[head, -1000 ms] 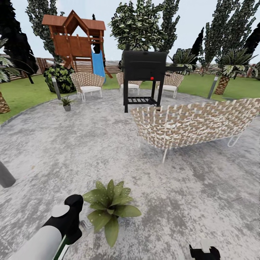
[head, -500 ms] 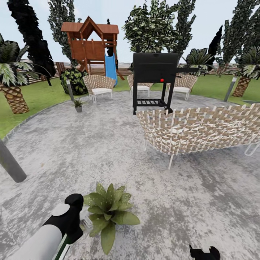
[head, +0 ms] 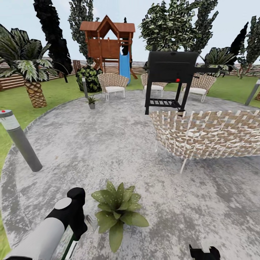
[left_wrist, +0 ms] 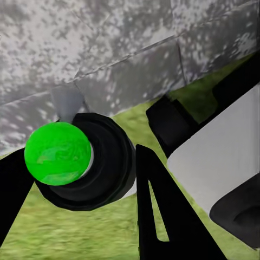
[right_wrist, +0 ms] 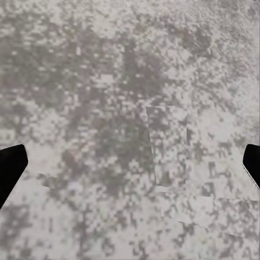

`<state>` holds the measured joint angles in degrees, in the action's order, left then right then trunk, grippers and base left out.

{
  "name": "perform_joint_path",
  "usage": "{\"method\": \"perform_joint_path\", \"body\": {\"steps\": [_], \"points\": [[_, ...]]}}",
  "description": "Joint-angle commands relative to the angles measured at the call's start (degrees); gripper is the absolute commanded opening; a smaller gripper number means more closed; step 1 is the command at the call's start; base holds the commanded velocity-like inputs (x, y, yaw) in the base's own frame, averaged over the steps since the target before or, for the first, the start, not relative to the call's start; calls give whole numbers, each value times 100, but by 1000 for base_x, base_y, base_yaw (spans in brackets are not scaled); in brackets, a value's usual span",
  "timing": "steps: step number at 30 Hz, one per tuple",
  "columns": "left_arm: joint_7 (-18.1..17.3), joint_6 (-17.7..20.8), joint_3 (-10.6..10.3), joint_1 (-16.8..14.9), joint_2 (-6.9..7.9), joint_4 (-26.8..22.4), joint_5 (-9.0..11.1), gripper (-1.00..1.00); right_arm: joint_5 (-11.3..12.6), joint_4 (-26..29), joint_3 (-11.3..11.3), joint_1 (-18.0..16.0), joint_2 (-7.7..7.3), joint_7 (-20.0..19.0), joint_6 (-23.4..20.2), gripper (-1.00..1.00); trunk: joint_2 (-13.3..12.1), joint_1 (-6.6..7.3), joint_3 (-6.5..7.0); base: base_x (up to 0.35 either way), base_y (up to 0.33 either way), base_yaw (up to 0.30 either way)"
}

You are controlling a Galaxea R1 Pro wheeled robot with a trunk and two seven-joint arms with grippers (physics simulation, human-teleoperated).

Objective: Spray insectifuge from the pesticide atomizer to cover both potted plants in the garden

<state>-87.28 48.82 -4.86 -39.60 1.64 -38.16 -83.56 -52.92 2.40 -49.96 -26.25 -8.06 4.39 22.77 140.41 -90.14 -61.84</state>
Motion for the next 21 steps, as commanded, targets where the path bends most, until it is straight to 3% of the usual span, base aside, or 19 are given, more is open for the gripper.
{"method": "perform_joint_path", "body": {"steps": [1,10,21], "points": [[-61,57,-24,-23,4,-7,-37,-100,-61,-15,-31,-4,-2,36,17,100,2,0,-5,133,-204,11],[-70,57,-24,-65,3,-7,-46,-100,-61,-14,-24,-3,-2,36,17,100,2,0,-5,13,-266,30],[-70,75,-30,-132,22,-14,-55,-100,-61,-16,-22,-3,3,36,17,100,2,0,-5,43,-270,272]]}}
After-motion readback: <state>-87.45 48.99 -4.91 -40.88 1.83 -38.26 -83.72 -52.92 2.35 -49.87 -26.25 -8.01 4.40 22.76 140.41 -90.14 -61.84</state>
